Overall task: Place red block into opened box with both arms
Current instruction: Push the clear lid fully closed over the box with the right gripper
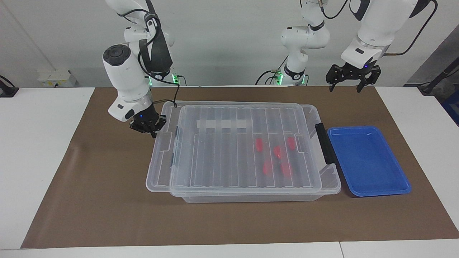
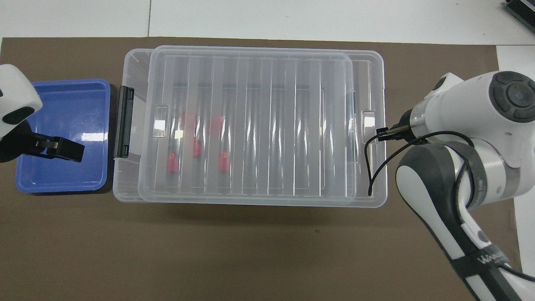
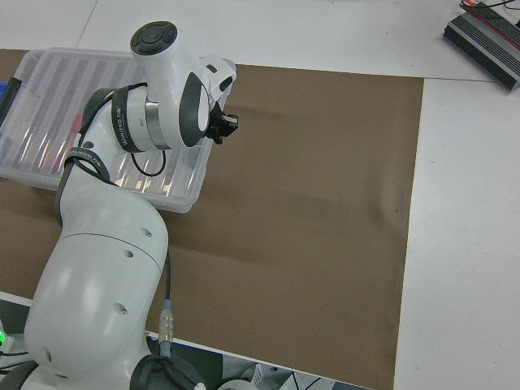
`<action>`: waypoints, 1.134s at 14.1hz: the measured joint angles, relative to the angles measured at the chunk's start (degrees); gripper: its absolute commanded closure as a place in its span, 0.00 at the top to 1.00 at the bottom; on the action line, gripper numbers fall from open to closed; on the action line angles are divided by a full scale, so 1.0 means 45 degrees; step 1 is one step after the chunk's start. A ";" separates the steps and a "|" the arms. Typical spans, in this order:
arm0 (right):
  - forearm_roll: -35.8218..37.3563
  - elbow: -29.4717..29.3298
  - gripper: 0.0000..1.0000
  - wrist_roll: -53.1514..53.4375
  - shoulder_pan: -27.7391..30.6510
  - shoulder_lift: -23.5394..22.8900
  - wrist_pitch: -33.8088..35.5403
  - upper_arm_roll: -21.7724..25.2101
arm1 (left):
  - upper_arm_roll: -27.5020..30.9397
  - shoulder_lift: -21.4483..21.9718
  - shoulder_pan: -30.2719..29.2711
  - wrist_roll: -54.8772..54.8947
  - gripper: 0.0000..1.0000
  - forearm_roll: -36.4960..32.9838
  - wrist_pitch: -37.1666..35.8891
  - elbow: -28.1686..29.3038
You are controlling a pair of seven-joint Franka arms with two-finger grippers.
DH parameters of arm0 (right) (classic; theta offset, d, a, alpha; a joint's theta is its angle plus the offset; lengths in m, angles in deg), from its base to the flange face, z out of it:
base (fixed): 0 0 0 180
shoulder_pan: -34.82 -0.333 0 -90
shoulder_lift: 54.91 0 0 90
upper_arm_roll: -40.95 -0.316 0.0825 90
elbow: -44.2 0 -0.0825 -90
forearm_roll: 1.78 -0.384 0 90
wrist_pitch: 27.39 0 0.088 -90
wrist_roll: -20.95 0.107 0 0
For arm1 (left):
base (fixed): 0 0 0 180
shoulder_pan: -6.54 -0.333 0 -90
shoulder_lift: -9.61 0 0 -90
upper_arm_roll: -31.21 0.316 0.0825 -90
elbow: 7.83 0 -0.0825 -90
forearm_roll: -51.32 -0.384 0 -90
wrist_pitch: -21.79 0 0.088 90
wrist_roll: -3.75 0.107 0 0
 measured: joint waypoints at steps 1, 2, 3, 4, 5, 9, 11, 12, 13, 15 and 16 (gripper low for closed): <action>-0.0001 -0.0001 0.00 0.0000 -0.0004 0.0001 0.0059 -0.0126 | 0.0007 0.0000 -0.0001 0.0000 1.00 0.0000 -0.0001 0.0000; -0.0002 -0.0001 0.00 0.0000 -0.0008 0.0002 0.0182 -0.0241 | 0.0026 -0.0002 -0.0002 0.0000 1.00 0.0000 -0.0001 0.0001; -0.0015 -0.0003 0.00 0.0000 -0.0010 0.0005 0.0288 -0.0346 | 0.0065 -0.0013 -0.0001 0.0000 1.00 0.0000 0.0047 0.0003; -0.0070 -0.0007 0.00 0.0000 -0.0010 0.0021 0.0340 -0.0396 | 0.0147 -0.0029 0.0001 0.0000 1.00 0.0000 0.0176 0.0029; -0.0279 -0.0009 0.00 0.0000 -0.0009 0.0034 0.0350 -0.0423 | 0.0290 -0.0038 0.0000 0.0001 1.00 0.0000 0.0452 0.0183; -0.0563 -0.0008 0.00 0.0000 -0.0013 0.0035 0.0356 -0.0746 | 0.0589 -0.0050 -0.0001 0.0043 1.00 0.0000 0.1423 0.1097; -0.0564 -0.0009 0.00 0.0000 -0.0014 0.0035 0.0356 -0.0846 | 0.0542 -0.0033 -0.0001 0.0043 1.00 0.0000 0.1503 0.1120; -0.0565 -0.0009 0.00 0.0000 -0.0014 0.0035 0.0356 -0.0853 | 0.0520 -0.0012 -0.0001 0.0043 1.00 0.0000 0.1540 0.1114; -0.0567 -0.0009 0.00 0.0000 -0.0014 0.0035 0.0356 -0.0853 | 0.0502 0.0009 -0.0001 0.0043 1.00 0.0000 0.1561 0.1104; -0.0568 -0.0015 0.00 0.0000 -0.0014 0.0035 0.0356 -0.0853 | 0.0491 0.0039 0.0000 0.0044 1.00 0.0000 0.1565 0.1098; -0.0568 -0.0029 0.00 0.0000 -0.0014 0.0035 0.0356 -0.0852 | 0.0480 0.0045 0.0003 0.0050 1.00 0.0000 0.1565 0.1097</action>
